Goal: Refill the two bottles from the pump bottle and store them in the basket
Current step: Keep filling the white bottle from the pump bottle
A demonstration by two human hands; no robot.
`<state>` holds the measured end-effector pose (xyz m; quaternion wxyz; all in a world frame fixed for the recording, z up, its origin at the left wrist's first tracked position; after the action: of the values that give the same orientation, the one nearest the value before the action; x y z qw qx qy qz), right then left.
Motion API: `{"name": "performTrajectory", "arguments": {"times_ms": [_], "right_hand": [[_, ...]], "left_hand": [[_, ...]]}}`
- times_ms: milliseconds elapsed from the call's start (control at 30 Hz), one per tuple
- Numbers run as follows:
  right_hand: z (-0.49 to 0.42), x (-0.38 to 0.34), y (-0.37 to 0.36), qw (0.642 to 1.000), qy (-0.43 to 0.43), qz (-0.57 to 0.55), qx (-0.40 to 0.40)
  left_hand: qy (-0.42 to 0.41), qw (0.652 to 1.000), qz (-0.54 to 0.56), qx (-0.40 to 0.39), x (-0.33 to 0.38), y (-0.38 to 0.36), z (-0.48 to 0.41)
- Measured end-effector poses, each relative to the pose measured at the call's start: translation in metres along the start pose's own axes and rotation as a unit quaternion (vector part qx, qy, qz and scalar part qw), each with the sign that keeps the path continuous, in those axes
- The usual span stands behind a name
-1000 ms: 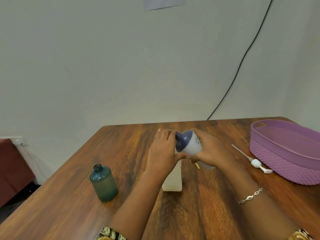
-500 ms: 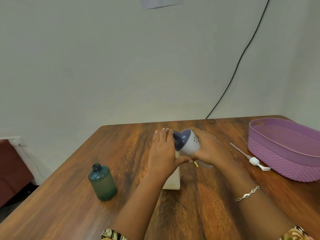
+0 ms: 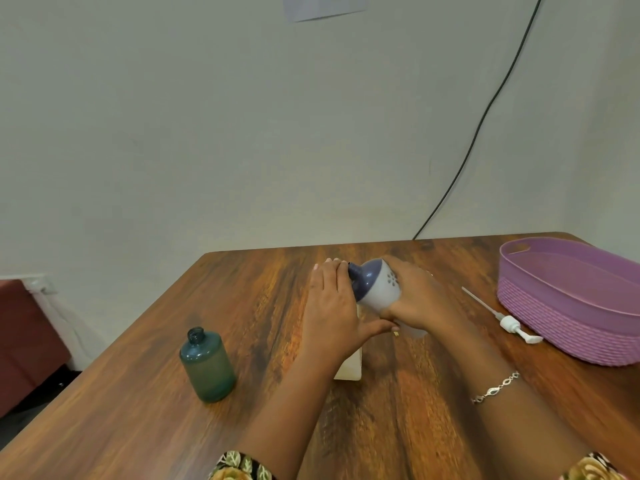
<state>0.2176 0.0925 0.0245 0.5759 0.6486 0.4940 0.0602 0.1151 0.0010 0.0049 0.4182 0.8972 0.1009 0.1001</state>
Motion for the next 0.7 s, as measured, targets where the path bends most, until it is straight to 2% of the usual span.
{"name": "performTrajectory", "arguments": {"times_ms": [700], "right_hand": [[-0.002,0.003,-0.009,1.000,-0.014,0.000,-0.004]], "left_hand": [[0.019,0.999,-0.002,0.030,0.001,-0.007,0.003]]}}
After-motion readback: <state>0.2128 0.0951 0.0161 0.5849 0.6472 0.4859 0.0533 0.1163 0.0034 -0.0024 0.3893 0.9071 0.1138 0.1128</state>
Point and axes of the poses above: each hand's wrist, its own z-axis away from the middle knuckle, its own y-axis out of the back of the hand, x = y × z, the point moved 3 cm from there along -z, towards the middle knuckle, and after that the axes turned 4 degrees about z, right-handed, at the moved point
